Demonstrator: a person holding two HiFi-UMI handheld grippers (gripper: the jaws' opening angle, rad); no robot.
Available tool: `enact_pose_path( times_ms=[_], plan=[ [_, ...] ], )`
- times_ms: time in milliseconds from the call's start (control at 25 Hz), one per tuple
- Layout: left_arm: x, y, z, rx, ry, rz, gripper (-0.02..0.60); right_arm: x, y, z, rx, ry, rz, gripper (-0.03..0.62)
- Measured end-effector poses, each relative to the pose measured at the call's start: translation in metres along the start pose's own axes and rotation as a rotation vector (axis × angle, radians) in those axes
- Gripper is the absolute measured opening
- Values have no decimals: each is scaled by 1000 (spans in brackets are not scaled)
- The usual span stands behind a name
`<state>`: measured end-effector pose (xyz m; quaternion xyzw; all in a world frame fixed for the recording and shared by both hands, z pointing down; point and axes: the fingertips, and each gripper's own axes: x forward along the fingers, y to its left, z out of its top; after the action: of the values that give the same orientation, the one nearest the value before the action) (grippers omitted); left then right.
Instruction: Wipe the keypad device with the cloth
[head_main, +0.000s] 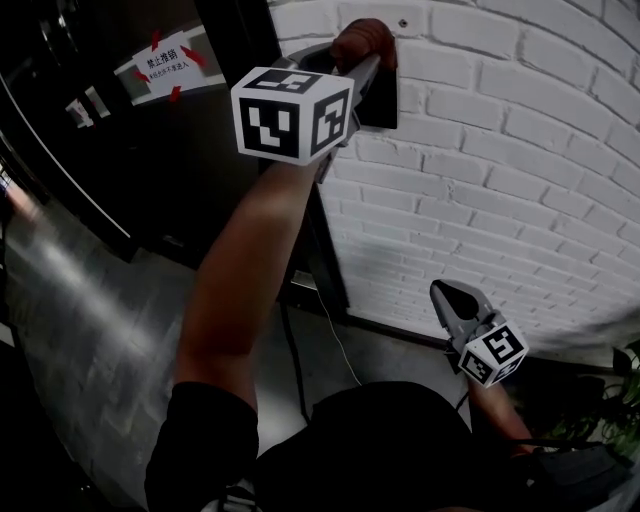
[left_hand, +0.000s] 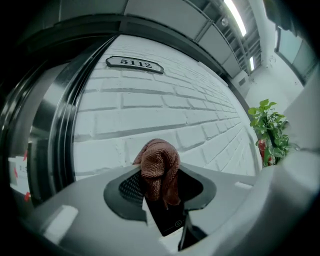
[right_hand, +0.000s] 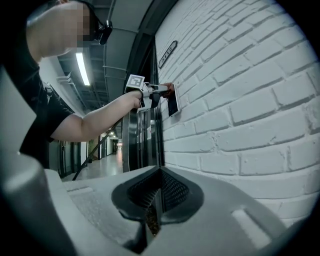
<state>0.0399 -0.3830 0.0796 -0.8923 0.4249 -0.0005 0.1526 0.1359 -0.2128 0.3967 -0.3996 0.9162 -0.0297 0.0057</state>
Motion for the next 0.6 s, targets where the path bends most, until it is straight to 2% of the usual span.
enact_pose_path(
  times_ms=[280,600],
  plan=[
    [0,-1,-5,25,13,6,166,6,0,-5,11,3,-2,-9],
    [-2,-7,-23,7,23,5,164,9,8,-12,17,16,4,-9]
  ],
)
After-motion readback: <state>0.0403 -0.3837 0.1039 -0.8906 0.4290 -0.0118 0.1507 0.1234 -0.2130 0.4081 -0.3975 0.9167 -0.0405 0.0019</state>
